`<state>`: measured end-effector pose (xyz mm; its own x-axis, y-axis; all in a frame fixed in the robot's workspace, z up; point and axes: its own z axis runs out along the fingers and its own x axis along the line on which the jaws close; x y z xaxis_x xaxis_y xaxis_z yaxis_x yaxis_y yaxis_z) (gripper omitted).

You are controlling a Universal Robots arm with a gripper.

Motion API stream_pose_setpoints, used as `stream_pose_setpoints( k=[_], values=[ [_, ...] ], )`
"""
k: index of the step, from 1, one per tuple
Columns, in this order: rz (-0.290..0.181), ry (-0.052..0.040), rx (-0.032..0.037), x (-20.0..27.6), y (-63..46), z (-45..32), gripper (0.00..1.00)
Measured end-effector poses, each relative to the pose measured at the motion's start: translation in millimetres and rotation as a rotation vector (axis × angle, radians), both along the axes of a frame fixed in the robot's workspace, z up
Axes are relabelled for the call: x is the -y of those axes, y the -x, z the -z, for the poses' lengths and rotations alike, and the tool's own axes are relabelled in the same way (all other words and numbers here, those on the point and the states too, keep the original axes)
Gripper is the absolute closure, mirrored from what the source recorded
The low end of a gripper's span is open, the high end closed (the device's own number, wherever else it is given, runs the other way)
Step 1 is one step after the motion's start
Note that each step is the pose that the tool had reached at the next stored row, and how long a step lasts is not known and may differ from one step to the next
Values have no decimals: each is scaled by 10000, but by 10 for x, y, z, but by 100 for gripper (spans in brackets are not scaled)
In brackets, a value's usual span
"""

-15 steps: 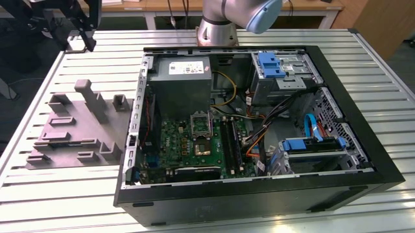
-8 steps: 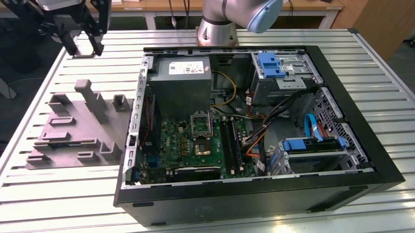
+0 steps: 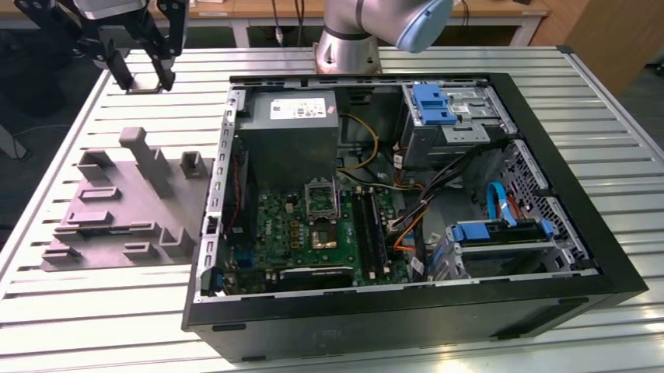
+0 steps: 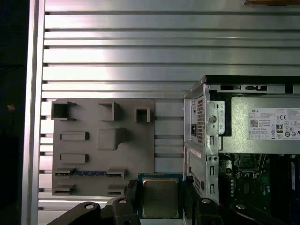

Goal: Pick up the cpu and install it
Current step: 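Pick up the cpu and move it towards the insertion slot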

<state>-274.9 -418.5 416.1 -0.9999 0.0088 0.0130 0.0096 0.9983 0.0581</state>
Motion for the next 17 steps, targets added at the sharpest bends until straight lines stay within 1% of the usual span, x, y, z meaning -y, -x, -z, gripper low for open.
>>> stream_pose_setpoints(
  k=[3,5,11,17],
  values=[
    [-2,-1,1,0,-13,1,53],
    [-1,0,0,1,-71,3,53],
    [1,-2,2,0,-337,16,53],
    [0,-1,1,1,-611,57,53]
  ],
)
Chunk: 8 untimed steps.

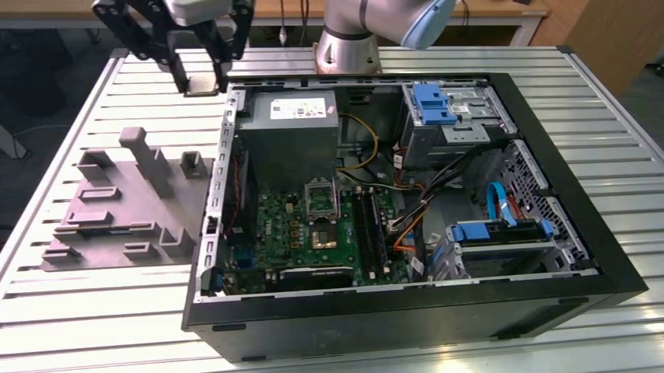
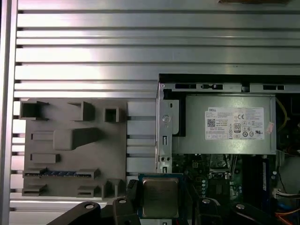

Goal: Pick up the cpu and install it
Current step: 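Pick up the cpu and move it towards the insertion slot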

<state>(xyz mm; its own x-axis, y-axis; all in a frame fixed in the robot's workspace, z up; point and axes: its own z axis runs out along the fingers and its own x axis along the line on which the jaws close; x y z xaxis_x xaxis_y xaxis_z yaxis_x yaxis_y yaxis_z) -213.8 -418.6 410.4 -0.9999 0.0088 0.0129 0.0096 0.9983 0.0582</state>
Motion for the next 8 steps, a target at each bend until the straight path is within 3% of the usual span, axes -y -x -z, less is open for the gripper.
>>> stream_pose_setpoints(
  k=[8],
  values=[
    [1,0,-1,0,-362,45,53]
  ],
)
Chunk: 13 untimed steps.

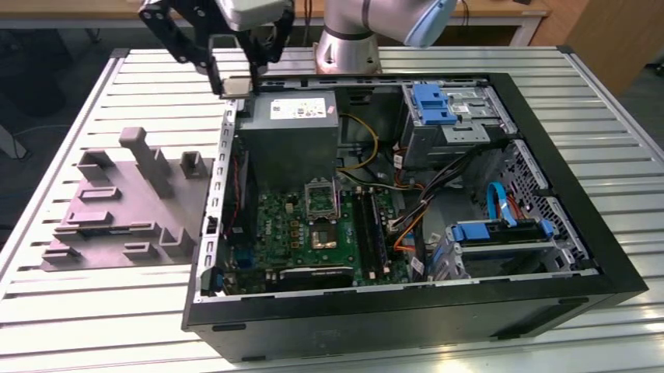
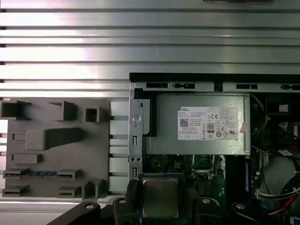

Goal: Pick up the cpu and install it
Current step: 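Pick up the cpu and move it towards the insertion slot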

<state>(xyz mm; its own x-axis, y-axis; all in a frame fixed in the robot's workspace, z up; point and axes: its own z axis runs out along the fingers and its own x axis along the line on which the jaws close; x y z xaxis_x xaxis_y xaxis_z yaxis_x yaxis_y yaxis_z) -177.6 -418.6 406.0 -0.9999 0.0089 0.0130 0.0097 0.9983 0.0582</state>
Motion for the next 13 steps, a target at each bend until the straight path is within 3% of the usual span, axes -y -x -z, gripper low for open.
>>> stream_pose_setpoints(
  k=[13],
  values=[
    [-3,1,-1,1,-574,60,53]
  ],
)
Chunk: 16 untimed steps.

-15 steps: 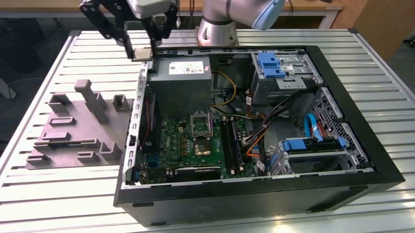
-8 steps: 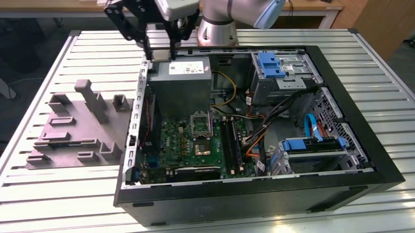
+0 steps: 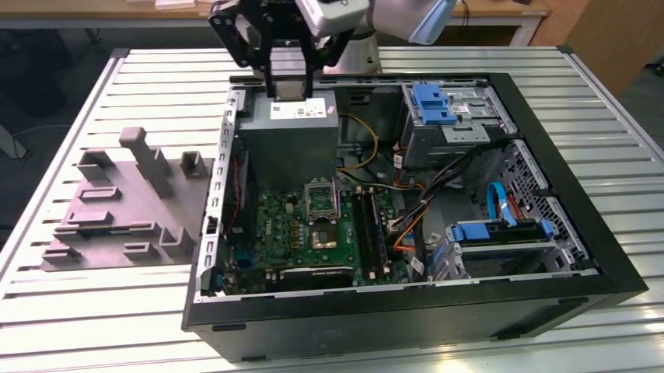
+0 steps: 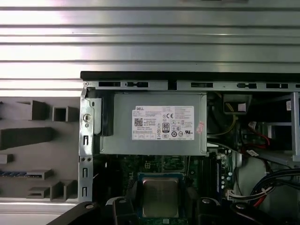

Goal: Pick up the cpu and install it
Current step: 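Pick up the cpu and move it towards the insertion slot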

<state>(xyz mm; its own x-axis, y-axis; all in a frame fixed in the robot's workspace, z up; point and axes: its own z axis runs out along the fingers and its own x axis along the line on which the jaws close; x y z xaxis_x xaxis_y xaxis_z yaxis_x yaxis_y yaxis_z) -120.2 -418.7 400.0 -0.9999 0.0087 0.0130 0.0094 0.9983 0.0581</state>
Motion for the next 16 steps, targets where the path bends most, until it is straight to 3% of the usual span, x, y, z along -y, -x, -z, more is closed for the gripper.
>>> stream_pose_setpoints(
  k=[3,8,16],
  values=[
    [2,1,0,23,-15,10,53],
    [2,0,0,162,-19,37,53],
    [16,-1,0,178,-167,69,53]
  ],
)
